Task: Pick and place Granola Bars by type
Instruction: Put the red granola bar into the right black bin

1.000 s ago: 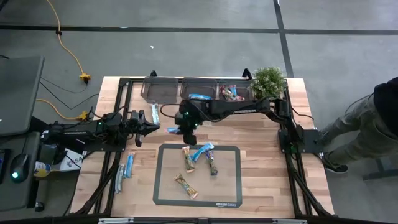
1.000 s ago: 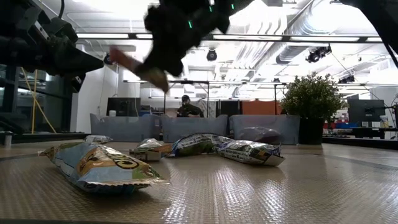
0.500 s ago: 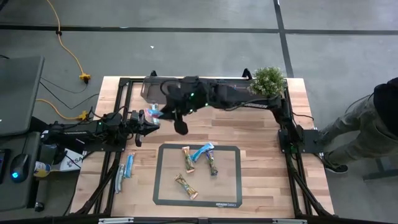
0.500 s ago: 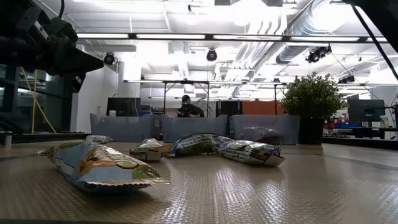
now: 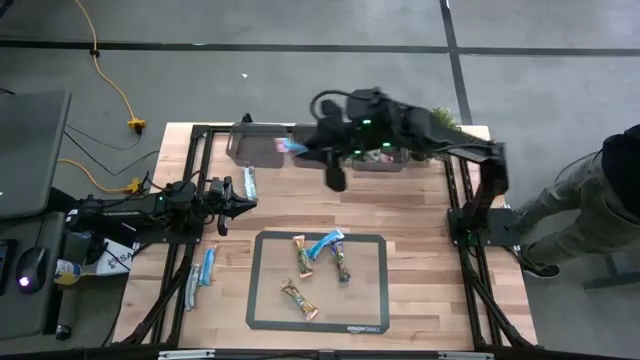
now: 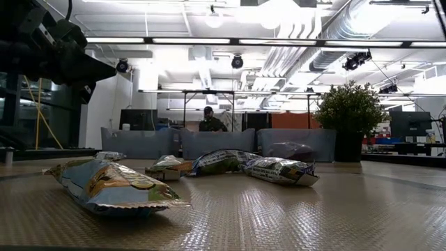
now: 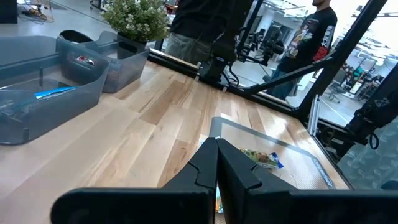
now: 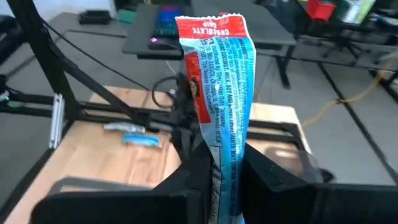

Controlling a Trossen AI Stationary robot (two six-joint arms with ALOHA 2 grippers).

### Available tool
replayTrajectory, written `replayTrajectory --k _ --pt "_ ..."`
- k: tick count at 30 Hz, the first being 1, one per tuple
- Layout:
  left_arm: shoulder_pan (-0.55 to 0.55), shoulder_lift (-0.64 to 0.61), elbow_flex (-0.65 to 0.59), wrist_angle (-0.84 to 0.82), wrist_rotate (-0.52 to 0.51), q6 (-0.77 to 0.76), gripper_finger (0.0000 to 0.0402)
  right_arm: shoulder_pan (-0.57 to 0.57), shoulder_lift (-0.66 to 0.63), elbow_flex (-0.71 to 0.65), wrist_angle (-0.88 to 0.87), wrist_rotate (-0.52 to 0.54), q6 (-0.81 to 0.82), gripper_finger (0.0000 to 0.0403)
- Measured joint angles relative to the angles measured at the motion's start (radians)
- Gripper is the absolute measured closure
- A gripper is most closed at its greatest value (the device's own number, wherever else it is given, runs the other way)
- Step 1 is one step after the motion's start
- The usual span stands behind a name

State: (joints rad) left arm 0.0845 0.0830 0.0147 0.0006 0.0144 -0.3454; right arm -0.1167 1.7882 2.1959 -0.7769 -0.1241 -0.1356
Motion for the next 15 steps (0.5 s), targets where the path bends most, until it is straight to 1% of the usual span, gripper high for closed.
replayTrajectory --k 4,8,12,15 --pt "0.0 0.0 0.0 0.0 0.0 0.0 0.0401 -0.014 -0.12 -0.092 -0.021 0.048 0.01 0.0359" --pt "0.0 0.0 0.0 0.0 0.0 0.0 0.0401 -0.015 -0.258 -0.232 -0.007 0.083 0.037 0.0359" --pt "0.0 0.0 0.0 0.0 0.0 0.0 0.0401 -0.014 -0.415 -0.408 0.08 0.1 0.094 0.0359" --pt "0.0 0.0 0.0 0.0 0.0 0.0 0.0401 -0.014 -0.525 -0.566 0.185 0.117 0.146 0.0359"
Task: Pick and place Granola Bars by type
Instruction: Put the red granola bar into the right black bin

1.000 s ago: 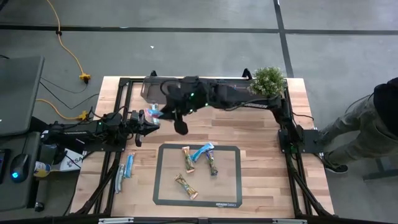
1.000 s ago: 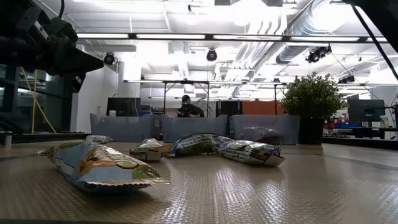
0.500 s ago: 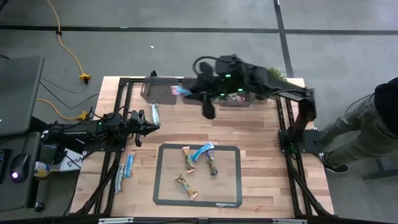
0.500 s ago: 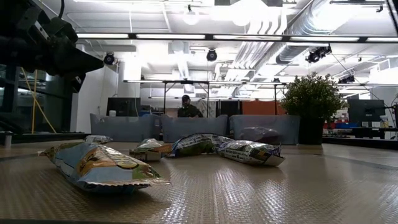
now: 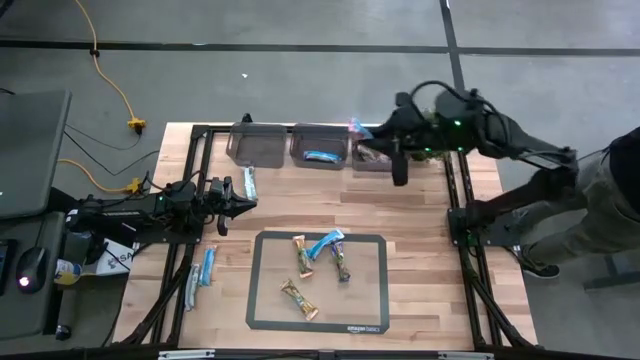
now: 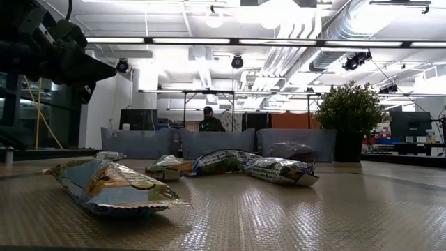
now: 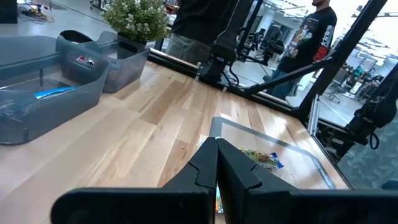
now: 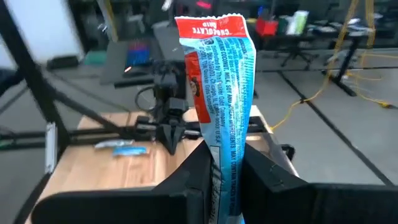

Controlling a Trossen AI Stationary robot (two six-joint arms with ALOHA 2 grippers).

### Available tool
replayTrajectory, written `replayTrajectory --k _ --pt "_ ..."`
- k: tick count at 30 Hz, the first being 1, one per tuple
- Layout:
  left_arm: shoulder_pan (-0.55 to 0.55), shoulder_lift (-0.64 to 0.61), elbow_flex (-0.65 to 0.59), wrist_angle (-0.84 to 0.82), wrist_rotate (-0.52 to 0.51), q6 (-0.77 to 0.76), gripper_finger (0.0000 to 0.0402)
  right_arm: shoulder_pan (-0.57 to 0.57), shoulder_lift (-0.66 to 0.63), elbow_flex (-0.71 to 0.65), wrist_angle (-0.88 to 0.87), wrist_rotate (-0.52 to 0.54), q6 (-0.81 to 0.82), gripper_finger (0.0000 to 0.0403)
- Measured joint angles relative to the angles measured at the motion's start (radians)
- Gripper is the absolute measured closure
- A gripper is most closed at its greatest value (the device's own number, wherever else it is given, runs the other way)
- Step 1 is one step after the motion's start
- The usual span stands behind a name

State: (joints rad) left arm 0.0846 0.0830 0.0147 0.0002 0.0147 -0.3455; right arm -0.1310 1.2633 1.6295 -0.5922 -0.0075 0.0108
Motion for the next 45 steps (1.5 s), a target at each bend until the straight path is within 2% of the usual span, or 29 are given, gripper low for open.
replayTrajectory --k 6,10,16,22,26,33,41,45 --pt "0.0 0.0 0.0 0.0 0.0 0.0 0.0401 0.001 -0.18 -0.323 0.224 0.043 0.1 0.0359" --pt "0.0 0.0 0.0 0.0 0.0 0.0 0.0401 0.001 -0.25 -0.524 0.381 0.088 0.168 0.0359" --pt "0.0 0.0 0.0 0.0 0.0 0.0 0.0401 0.0 -0.285 -0.755 0.574 0.2 0.254 0.0359" --pt "0.0 0.0 0.0 0.0 0.0 0.0 0.0401 -0.036 -0.269 -0.916 0.743 0.393 0.356 0.0359" --pt "0.0 0.0 0.0 0.0 0.0 0.0 0.0401 -0.09 -0.251 -0.975 0.771 0.467 0.42 0.0359" --pt "0.0 0.0 0.0 0.0 0.0 0.0 0.0401 -0.212 -0.16 -0.984 0.771 0.454 0.435 0.0359" --pt "0.0 0.0 0.0 0.0 0.0 0.0 0.0401 -0.35 -0.061 -0.984 0.762 0.275 0.348 0.0359" --pt "0.0 0.0 0.0 0.0 0.0 0.0 0.0401 -0.407 -0.034 -0.984 0.746 0.235 0.311 0.0359"
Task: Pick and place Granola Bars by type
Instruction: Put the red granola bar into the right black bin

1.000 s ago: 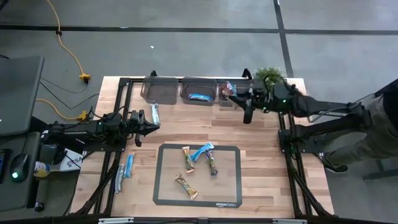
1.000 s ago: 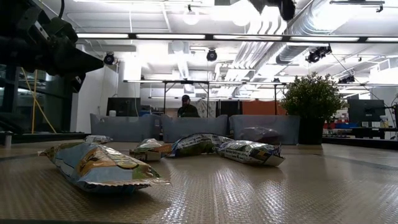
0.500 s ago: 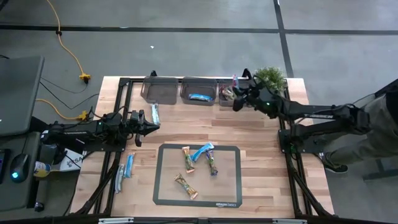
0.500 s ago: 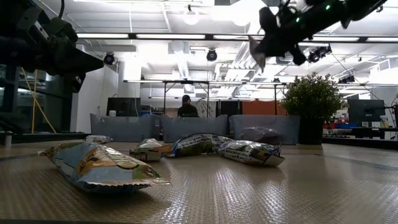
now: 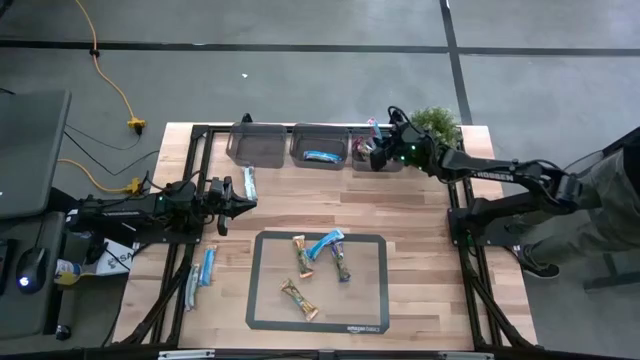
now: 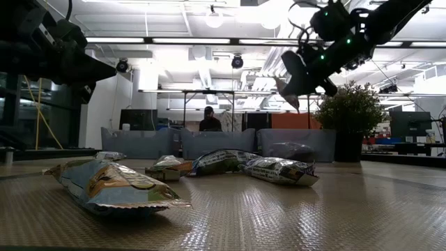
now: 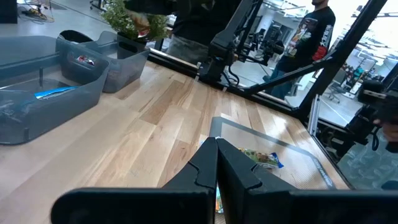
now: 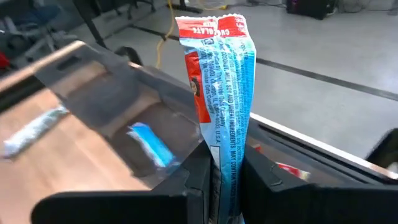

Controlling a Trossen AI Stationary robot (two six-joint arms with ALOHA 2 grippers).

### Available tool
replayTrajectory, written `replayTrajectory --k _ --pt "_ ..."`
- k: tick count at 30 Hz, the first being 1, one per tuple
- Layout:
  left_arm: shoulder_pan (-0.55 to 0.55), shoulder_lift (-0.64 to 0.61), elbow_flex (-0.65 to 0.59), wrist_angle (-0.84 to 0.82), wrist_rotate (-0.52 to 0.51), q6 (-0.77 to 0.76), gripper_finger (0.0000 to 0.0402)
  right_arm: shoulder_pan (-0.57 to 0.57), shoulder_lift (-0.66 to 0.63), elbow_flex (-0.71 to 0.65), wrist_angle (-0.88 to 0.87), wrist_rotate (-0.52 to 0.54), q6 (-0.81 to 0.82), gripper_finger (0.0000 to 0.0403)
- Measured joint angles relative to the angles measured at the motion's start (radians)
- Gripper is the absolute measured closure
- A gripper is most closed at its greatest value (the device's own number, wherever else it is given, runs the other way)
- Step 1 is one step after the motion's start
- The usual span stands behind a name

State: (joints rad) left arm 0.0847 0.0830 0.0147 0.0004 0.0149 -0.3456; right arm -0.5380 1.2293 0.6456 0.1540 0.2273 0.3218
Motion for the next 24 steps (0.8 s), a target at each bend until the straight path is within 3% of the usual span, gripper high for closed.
replayTrajectory --k 5,9,17,24 --pt "0.0 0.0 0.0 0.0 0.0 0.0 0.0401 -0.067 0.042 0.028 -0.031 -0.073 -0.066 0.0359" --pt "0.0 0.0 0.0 0.0 0.0 0.0 0.0401 -0.093 0.113 0.126 -0.14 -0.132 -0.154 0.0359" --pt "0.0 0.0 0.0 0.0 0.0 0.0 0.0401 -0.093 0.324 0.352 -0.47 -0.072 -0.343 0.0359" --pt "0.0 0.0 0.0 0.0 0.0 0.0 0.0401 -0.11 0.445 0.451 -0.594 -0.026 -0.383 0.0359"
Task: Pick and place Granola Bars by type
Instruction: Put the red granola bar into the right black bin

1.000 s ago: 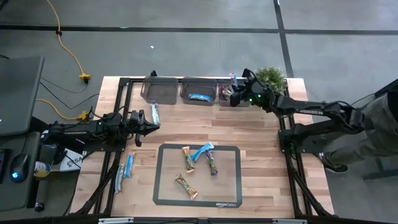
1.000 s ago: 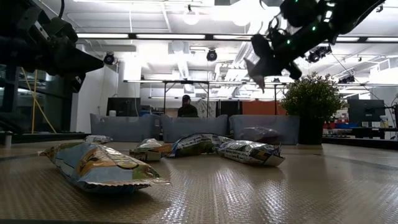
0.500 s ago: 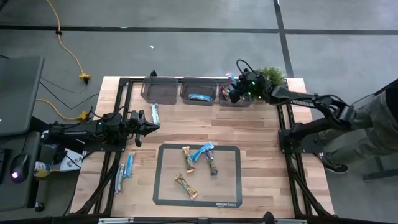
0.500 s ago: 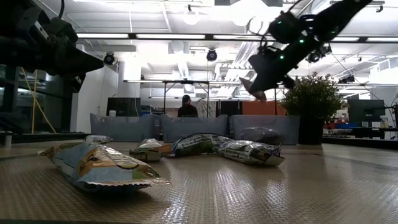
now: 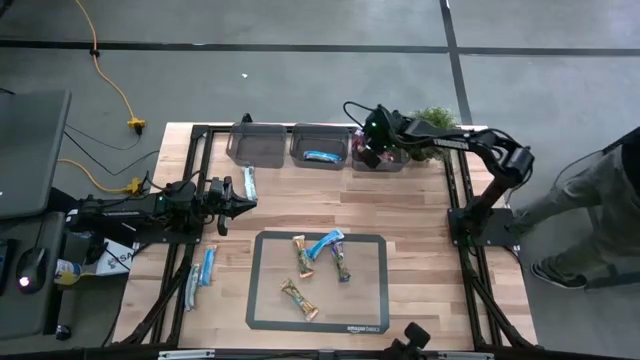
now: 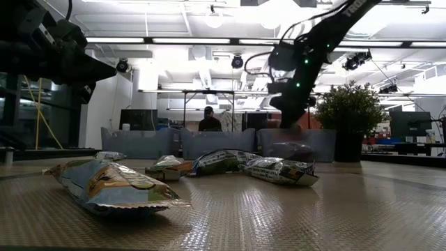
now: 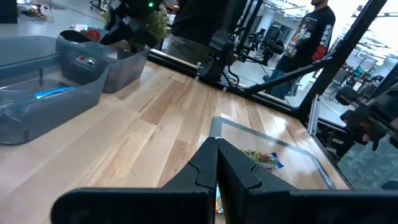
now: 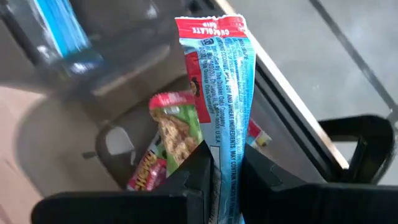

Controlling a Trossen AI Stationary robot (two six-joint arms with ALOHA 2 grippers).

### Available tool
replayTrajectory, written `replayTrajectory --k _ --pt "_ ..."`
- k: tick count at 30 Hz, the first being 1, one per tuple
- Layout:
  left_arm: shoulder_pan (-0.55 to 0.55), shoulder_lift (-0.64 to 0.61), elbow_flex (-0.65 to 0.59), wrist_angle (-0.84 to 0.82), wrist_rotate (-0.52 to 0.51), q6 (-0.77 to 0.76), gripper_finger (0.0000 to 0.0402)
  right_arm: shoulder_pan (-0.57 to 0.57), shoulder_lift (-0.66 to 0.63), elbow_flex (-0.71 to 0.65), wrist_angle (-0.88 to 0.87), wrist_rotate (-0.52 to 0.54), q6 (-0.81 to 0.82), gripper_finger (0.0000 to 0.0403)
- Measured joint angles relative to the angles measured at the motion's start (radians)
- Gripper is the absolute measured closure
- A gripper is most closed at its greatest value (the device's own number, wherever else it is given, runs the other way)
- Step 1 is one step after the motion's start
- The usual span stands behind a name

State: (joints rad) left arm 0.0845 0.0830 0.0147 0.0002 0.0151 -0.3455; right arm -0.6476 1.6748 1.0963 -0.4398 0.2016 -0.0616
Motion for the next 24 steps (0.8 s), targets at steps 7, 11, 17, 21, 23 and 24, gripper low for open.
replayTrajectory --k 7,11,17,21,23,24 --pt "0.0 0.0 0.0 0.0 0.0 0.0 0.0401 -0.031 0.015 0.002 -0.099 0.052 -0.004 0.0359" --pt "0.0 0.0 0.0 0.0 0.0 0.0 0.0401 -0.045 0.015 0.002 -0.115 0.044 -0.029 0.0359" --pt "0.0 0.0 0.0 0.0 0.0 0.0 0.0401 -0.047 0.015 0.002 -0.122 -0.006 -0.03 0.0359" --pt "0.0 0.0 0.0 0.0 0.0 0.0 0.0401 -0.044 0.015 0.002 -0.121 -0.007 -0.027 0.0359" --pt "0.0 0.0 0.0 0.0 0.0 0.0 0.0401 -0.044 0.015 0.002 -0.121 -0.008 -0.027 0.0359" --pt "0.0 0.0 0.0 0.0 0.0 0.0 0.0401 -0.044 0.015 0.002 -0.121 -0.01 -0.026 0.0358"
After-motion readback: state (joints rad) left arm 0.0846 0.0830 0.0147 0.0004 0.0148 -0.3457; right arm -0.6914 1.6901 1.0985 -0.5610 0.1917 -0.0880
